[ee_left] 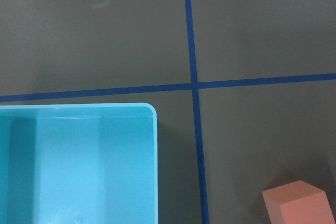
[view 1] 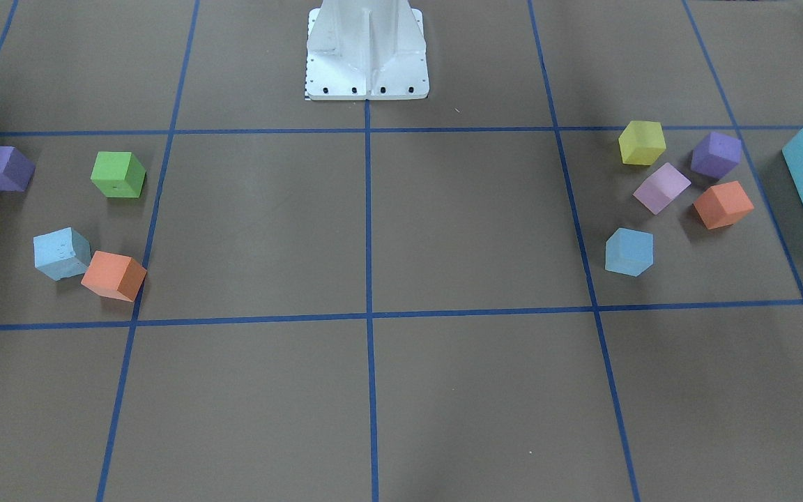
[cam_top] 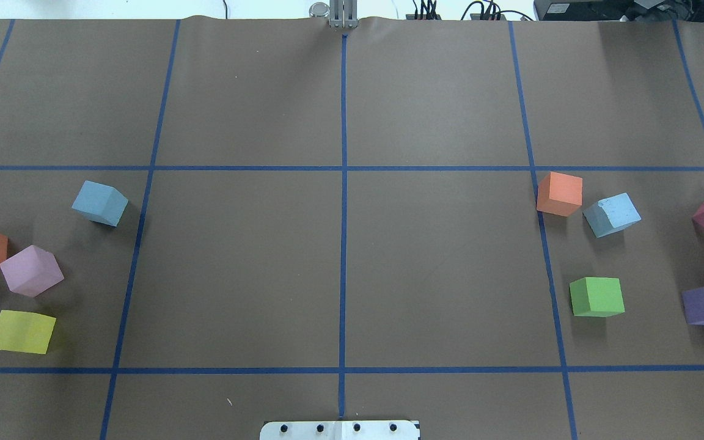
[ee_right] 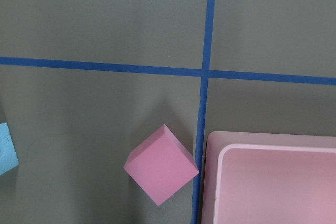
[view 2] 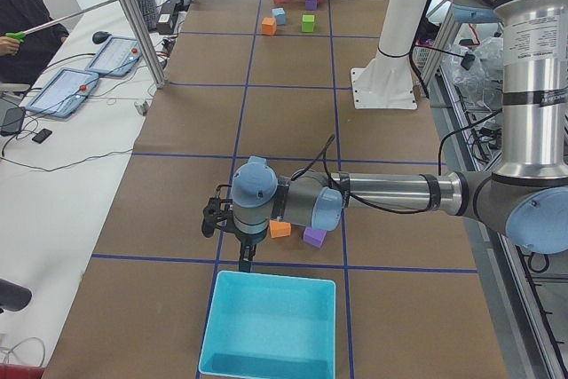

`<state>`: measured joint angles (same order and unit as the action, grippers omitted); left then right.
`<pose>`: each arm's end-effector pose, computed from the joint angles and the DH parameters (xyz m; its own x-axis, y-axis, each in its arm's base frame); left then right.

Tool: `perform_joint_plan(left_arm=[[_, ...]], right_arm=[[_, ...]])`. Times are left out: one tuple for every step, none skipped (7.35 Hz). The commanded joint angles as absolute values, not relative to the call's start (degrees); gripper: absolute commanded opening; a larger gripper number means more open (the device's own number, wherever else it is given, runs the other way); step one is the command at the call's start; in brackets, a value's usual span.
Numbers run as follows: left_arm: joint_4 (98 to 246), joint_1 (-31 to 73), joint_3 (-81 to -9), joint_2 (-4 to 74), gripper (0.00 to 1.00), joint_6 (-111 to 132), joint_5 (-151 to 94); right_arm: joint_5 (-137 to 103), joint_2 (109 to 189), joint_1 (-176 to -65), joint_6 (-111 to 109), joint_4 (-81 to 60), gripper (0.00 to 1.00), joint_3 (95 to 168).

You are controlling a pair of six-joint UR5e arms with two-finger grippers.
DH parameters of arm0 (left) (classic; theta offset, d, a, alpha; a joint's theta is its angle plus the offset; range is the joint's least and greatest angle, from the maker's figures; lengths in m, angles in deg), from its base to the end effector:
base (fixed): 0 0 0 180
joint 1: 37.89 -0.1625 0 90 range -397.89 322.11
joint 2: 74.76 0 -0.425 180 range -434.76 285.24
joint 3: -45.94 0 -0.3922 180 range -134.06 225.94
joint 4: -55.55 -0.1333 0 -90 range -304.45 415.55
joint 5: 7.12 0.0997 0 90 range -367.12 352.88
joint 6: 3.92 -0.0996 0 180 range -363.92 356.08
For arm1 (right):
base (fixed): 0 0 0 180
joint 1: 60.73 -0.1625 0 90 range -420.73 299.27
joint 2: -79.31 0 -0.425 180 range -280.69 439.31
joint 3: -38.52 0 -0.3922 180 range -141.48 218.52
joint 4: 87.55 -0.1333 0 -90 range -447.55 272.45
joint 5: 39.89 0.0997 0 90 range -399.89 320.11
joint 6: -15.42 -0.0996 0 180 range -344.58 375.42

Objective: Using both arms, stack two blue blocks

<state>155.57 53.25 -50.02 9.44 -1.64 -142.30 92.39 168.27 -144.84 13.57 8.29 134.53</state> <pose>-0.0718 -0.4585 0.6357 0.7059 0.0721 -0.7046 0.0477 0.9877 0.1488 0.0148 -0.5024 0.6109 0.7374 -0.0579 0.6729 0.0788 0.9969 -0.0006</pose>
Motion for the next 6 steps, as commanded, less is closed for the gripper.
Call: perform_joint_plan(left_arm=[[155.6, 53.3, -50.0, 9.4, 0.98, -1.6, -142.3], [155.6, 53.3, -50.0, 9.4, 0.98, -1.6, -142.3], [155.6, 53.3, -50.0, 9.4, 0.98, -1.6, -142.3], [155.6, 53.3, -50.0, 9.4, 0.98, -1.6, -142.3], [155.6, 53.3, -50.0, 9.4, 0.98, -1.6, -142.3], [155.6, 53.3, -50.2, 9.4, 0.98, -1.6, -142.3]], right_arm=[[92.4, 168.3, -144.8, 13.6, 8.1, 1.00, 134.5], [92.4, 168.3, -144.7, 13.6, 8.1, 1.00, 134.5], [92.5, 168.2, -144.8, 13.6, 8.1, 1.00, 134.5], [92.5, 167.9, -144.8, 13.7, 6.5, 1.00, 134.4], [92.6, 167.9, -144.8, 13.6, 2.3, 1.00, 134.4], [92.7, 167.9, -144.7, 13.5, -0.1, 1.00, 134.1]])
